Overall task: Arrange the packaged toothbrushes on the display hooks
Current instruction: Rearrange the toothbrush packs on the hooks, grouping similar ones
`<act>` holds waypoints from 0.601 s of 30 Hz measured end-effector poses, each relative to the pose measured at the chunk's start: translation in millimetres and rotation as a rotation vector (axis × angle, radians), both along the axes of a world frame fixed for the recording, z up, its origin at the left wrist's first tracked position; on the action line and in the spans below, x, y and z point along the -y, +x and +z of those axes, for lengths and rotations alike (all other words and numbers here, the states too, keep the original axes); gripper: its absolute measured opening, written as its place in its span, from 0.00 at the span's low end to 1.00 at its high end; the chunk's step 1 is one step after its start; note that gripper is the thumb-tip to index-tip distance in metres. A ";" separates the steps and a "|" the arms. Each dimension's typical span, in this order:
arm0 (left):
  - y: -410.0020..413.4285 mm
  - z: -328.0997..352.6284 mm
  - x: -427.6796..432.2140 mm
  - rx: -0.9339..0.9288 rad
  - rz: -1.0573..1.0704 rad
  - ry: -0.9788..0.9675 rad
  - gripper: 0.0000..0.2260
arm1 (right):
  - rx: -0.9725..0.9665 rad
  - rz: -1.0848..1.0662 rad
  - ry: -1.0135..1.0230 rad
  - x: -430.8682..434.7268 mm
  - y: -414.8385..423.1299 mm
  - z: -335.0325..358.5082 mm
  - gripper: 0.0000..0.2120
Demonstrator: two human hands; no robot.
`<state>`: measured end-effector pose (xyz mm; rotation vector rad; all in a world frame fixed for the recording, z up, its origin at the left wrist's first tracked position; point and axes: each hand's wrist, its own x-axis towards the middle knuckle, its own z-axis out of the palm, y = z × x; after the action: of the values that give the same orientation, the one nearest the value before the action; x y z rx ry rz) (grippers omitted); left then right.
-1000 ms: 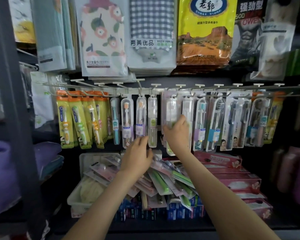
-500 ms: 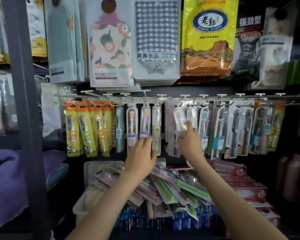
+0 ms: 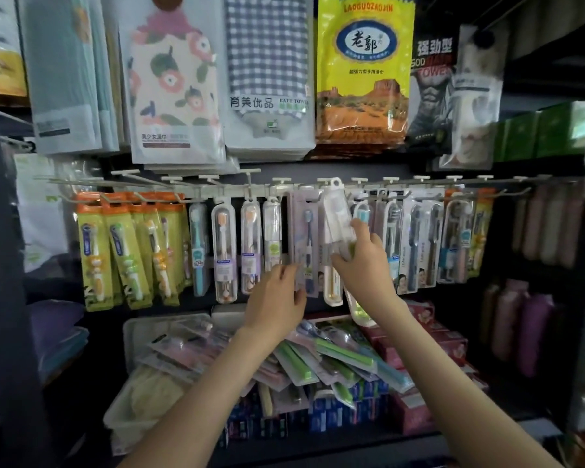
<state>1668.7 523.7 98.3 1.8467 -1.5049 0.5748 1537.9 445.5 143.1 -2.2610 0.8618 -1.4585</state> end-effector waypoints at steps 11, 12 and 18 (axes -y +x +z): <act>33.9 5.3 -21.3 -0.034 0.148 0.018 0.23 | -0.288 0.027 -0.109 -28.0 41.6 -4.6 0.38; 38.7 7.4 -23.6 -0.032 0.158 0.007 0.23 | -0.299 -0.002 -0.123 -28.2 48.0 -0.3 0.38; 56.8 15.8 -32.8 -0.051 0.197 -0.022 0.24 | -0.307 -0.039 -0.104 -40.6 64.5 10.1 0.38</act>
<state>1725.5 556.5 114.1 1.9908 -1.2869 0.6287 1602.4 486.1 153.2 -2.6054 0.9405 -1.2137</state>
